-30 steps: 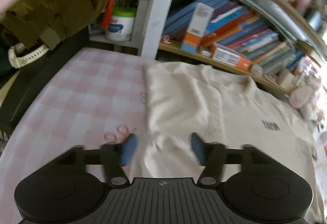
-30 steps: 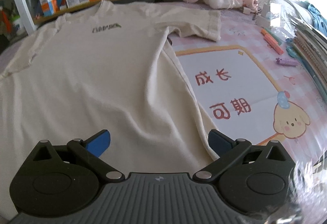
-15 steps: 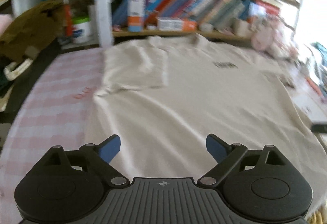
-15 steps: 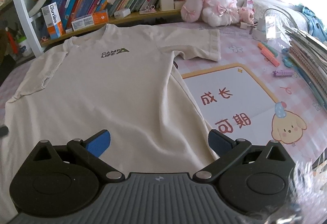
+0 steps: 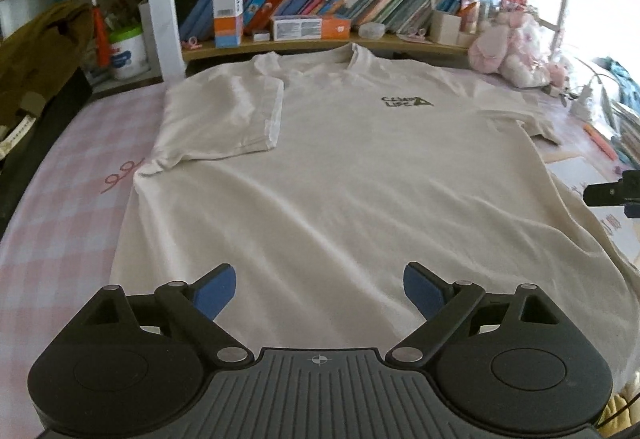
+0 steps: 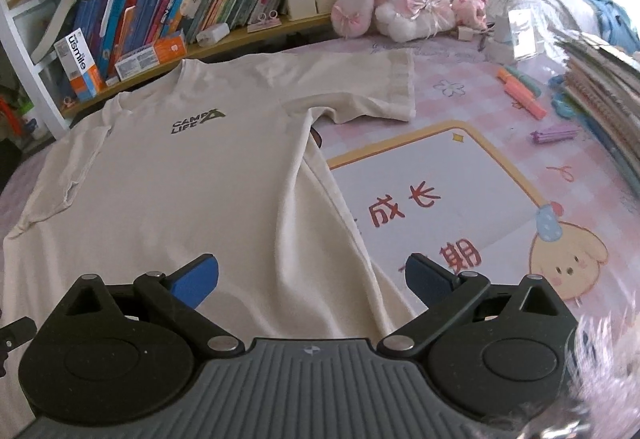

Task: Fold clothes
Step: 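Grasp the sleeve nearest the right gripper with the right gripper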

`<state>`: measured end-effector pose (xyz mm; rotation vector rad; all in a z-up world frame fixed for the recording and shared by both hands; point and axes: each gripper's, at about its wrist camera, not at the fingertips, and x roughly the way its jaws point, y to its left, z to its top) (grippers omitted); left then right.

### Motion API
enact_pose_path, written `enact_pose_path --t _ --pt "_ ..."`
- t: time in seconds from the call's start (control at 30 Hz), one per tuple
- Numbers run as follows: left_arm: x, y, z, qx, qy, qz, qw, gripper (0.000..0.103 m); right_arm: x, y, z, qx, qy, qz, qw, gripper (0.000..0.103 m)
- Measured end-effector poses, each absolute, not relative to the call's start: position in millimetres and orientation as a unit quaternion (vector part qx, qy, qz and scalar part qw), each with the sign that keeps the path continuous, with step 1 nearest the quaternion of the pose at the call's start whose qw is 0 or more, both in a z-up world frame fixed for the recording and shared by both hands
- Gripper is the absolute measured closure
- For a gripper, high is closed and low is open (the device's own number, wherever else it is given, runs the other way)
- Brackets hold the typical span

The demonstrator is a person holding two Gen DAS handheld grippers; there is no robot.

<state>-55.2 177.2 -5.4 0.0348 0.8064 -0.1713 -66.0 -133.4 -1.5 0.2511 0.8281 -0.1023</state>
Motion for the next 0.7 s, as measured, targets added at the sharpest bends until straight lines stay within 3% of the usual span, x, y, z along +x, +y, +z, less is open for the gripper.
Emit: enact_pose_path --t 0.27,0.57,0.7 --pt "-51 140 -1 0.007 0.394 -0.033 0.919 0.010 -27 -180 -11 0.146 0.412 0.005 0.899 0.003" --pt "-52 85 -11 -0.003 0.422 -0.006 0.906 0.010 30 -250 -24 0.243 0.442 0.068 0.861 0.042" --pt "-54 72 -16 -0.019 0.432 0.019 0.901 0.010 53 -276 -32 0.309 0.458 0.086 0.829 0.049"
